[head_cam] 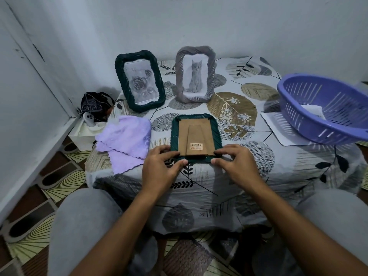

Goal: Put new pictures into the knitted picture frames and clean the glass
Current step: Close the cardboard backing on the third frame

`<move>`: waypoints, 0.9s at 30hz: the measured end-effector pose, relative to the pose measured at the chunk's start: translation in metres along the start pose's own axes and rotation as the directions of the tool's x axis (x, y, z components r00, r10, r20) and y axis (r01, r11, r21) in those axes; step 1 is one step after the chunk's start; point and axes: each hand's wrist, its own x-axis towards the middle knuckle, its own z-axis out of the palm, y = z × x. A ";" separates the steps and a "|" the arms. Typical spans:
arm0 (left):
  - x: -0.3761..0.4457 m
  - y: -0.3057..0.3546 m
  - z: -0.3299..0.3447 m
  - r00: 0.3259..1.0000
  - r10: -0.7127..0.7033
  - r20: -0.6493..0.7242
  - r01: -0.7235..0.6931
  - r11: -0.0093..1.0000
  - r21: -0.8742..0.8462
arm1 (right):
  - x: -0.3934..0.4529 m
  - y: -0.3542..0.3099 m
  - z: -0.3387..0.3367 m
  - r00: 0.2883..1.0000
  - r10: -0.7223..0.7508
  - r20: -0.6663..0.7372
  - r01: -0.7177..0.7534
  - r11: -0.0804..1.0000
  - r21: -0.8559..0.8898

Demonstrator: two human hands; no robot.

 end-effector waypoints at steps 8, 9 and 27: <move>0.000 -0.002 0.001 1.000 0.021 0.001 -0.021 1.000 0.020 | -0.001 0.000 -0.001 1.000 -0.015 0.018 0.016 1.000 -0.006; 0.000 -0.003 0.001 1.000 0.026 0.000 -0.026 0.999 0.022 | -0.001 0.000 -0.001 1.000 -0.015 0.019 0.015 1.000 -0.005; -0.004 -0.002 0.000 0.993 0.111 -0.041 -0.108 0.992 0.068 | -0.001 0.007 0.000 0.999 -0.026 0.027 0.026 1.000 -0.013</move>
